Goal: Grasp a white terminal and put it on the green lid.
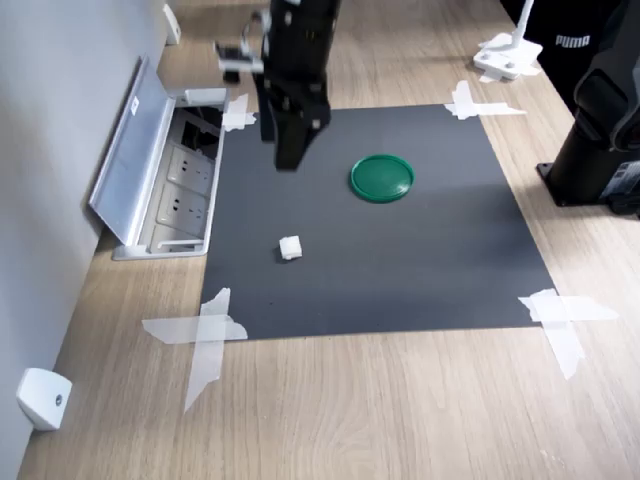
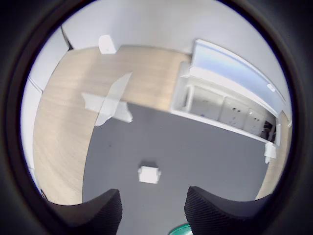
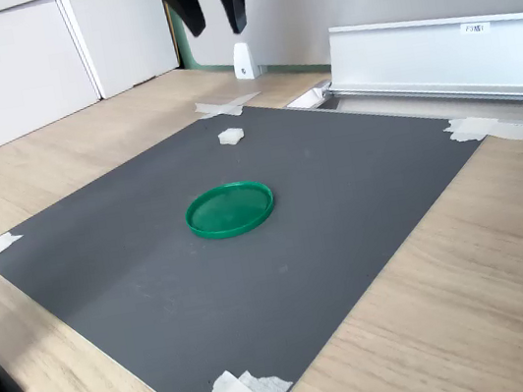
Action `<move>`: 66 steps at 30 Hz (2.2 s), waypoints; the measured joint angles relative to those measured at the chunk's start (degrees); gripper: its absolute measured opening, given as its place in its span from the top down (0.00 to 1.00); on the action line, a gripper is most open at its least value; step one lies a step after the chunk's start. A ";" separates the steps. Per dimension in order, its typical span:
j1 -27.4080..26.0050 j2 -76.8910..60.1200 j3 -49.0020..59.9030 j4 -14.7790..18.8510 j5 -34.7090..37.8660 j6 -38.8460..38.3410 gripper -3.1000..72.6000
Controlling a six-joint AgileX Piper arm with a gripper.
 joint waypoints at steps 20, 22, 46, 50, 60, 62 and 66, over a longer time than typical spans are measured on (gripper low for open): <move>1.55 9.75 0.00 1.10 -0.01 2.98 0.24; 1.55 10.33 -0.21 0.99 -0.61 3.03 0.24; 1.55 16.45 -2.69 0.65 -1.09 3.81 0.24; 1.55 17.02 -2.69 0.65 -1.09 3.86 0.24; 1.55 17.47 -2.69 0.65 -1.88 3.86 0.24; 1.55 17.94 -2.69 0.65 -1.90 3.86 0.24; 1.55 18.28 -2.77 0.58 -2.01 3.86 0.24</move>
